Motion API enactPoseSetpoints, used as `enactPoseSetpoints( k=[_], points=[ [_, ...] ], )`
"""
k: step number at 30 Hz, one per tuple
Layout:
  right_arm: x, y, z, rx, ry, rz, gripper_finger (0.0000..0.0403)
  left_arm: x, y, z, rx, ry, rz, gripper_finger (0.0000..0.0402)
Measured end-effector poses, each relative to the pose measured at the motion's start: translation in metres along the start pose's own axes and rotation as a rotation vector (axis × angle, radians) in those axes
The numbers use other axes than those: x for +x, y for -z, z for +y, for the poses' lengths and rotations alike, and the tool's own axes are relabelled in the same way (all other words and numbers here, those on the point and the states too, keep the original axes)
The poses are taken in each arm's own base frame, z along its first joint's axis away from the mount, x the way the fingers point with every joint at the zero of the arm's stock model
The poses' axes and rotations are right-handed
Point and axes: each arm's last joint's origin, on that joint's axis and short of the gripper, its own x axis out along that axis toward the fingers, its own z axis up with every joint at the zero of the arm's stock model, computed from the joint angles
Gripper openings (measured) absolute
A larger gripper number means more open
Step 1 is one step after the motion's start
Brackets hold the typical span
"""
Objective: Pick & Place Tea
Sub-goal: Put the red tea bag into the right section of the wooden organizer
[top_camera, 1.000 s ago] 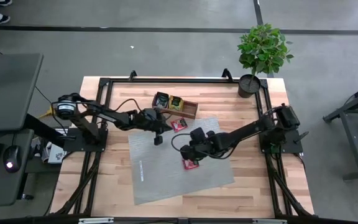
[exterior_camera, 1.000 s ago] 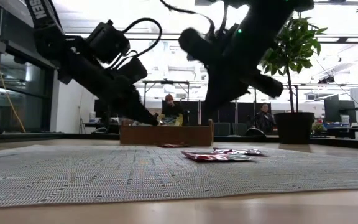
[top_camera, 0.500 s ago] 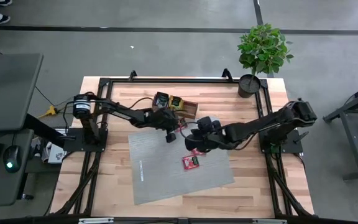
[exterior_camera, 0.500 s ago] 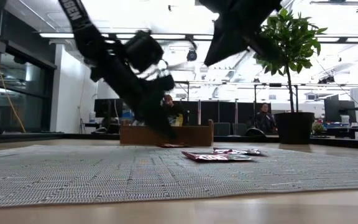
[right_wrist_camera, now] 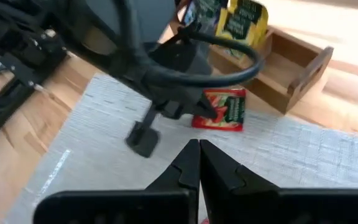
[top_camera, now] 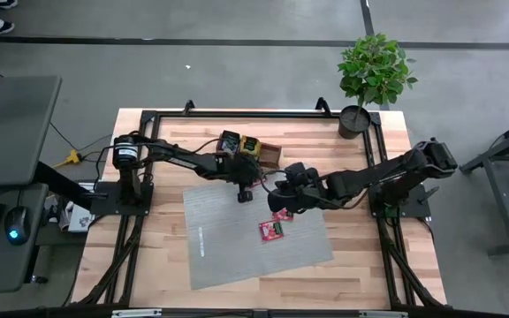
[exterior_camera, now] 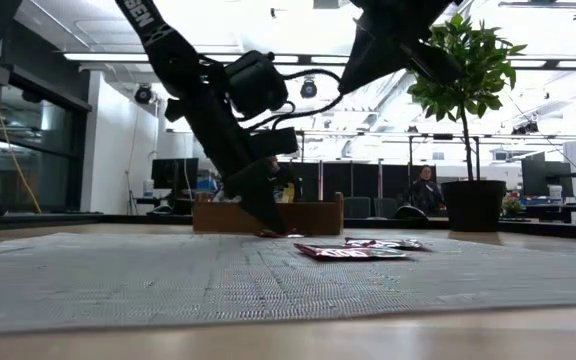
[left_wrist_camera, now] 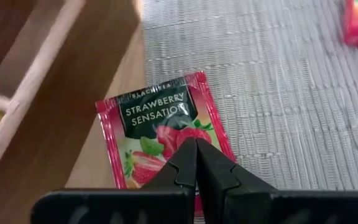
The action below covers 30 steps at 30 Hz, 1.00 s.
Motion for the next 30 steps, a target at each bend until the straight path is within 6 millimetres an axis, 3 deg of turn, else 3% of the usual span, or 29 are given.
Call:
enactPoseSetpoints(
  k=[7,13,23,30],
  points=[
    [0.003,0.004,-0.001,0.065,0.009,0.053,0.0018,0.002,0.004,-0.035,0.206,0.148,0.02,0.0],
    [0.02,0.02,0.0,0.115,0.049,0.122,0.0046,0.0,0.006,-0.056,0.302,0.203,0.011,0.0],
    [0.068,0.054,-0.007,0.172,0.18,0.261,0.0116,-0.002,0.006,-0.056,0.387,0.215,0.0,0.0],
    [0.083,0.044,-0.013,0.135,0.18,0.287,0.014,-0.003,0.007,-0.058,0.41,0.276,0.002,0.0]
  ],
)
